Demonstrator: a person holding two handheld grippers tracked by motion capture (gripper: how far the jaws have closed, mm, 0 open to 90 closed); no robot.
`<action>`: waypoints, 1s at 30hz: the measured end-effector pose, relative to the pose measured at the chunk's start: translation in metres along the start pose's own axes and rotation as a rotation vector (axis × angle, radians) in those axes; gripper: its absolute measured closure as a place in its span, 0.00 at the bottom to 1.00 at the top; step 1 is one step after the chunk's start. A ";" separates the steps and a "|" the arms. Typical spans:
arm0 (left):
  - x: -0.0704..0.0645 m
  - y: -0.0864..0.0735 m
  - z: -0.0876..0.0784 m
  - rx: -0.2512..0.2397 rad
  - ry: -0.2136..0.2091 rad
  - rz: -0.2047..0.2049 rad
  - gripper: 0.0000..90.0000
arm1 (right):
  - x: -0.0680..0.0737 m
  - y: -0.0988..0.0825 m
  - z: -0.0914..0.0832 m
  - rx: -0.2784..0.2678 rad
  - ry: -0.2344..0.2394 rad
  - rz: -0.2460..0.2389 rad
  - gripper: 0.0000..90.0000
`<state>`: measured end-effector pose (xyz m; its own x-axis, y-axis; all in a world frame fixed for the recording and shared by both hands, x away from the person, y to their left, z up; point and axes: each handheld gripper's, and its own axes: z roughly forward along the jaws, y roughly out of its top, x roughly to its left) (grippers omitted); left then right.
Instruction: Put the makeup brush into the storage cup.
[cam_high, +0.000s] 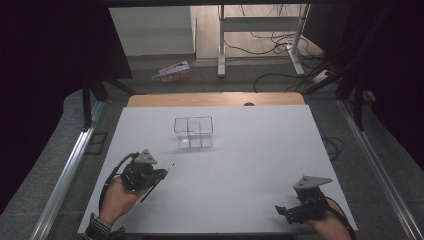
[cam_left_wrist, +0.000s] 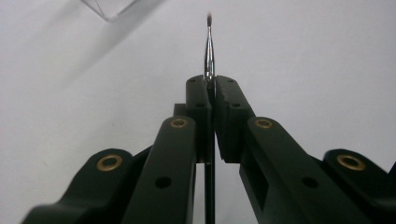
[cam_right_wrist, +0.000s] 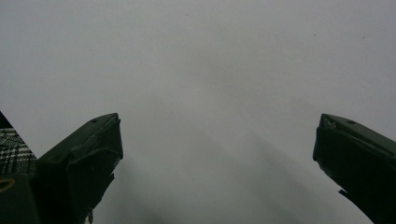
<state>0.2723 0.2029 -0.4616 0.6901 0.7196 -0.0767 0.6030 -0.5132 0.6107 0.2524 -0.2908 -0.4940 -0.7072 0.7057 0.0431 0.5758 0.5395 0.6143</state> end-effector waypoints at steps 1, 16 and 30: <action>0.000 0.001 -0.001 -0.008 0.003 -0.003 0.95 | 0.000 0.000 0.000 -0.001 0.000 0.000 0.02; 0.005 0.007 -0.009 -0.108 0.029 -0.028 0.95 | -0.003 0.000 -0.002 -0.026 -0.017 0.008 0.00; 0.014 0.023 -0.015 -0.215 0.066 -0.048 0.95 | -0.003 0.000 -0.003 -0.031 -0.025 0.002 0.00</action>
<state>0.2898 0.2087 -0.4367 0.6306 0.7737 -0.0620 0.5302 -0.3711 0.7623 0.2539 -0.2944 -0.4919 -0.6950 0.7185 0.0249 0.5640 0.5235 0.6386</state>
